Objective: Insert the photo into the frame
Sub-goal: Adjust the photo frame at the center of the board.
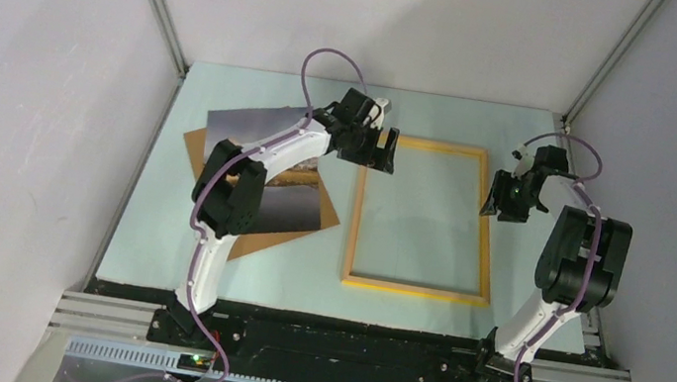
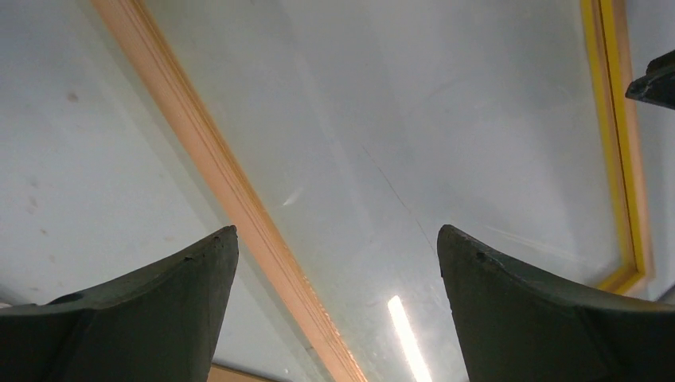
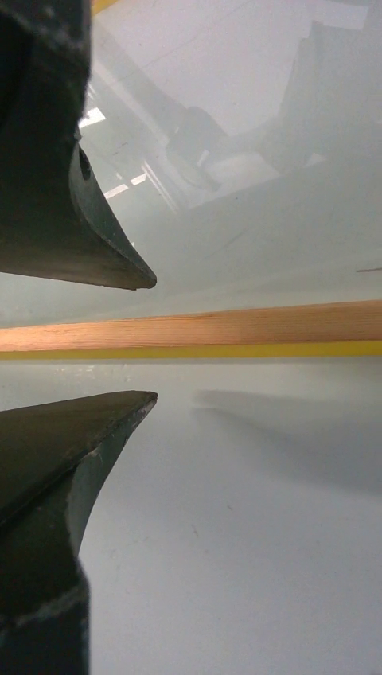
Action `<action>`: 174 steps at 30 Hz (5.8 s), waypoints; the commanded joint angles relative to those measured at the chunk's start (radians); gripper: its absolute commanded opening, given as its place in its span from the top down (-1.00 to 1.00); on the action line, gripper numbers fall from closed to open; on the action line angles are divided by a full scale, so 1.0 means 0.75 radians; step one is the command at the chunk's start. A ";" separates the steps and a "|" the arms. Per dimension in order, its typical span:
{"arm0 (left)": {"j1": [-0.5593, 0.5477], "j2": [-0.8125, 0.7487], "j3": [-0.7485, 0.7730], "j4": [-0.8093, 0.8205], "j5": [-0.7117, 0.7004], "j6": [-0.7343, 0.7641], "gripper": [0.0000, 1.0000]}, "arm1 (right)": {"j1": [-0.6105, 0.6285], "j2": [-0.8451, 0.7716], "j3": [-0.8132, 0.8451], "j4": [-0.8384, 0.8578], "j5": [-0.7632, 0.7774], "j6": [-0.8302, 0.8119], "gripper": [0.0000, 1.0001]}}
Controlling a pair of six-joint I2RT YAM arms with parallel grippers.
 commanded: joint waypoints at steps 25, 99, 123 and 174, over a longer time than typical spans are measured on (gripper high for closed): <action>0.106 -0.083 0.037 -0.038 0.036 0.194 -0.99 | 0.009 0.432 0.572 -0.344 -0.050 -0.336 1.00; 0.060 0.177 0.146 -0.286 -0.105 0.370 0.08 | 0.245 0.696 0.905 -0.549 -0.073 -0.905 1.00; 0.081 0.234 0.284 -0.288 0.063 0.325 -0.82 | 0.244 0.662 0.878 -0.520 -0.069 -0.866 0.80; 0.108 0.205 0.213 -0.284 0.132 0.136 -0.71 | -0.038 -0.453 -0.168 -0.527 0.125 -0.718 -0.43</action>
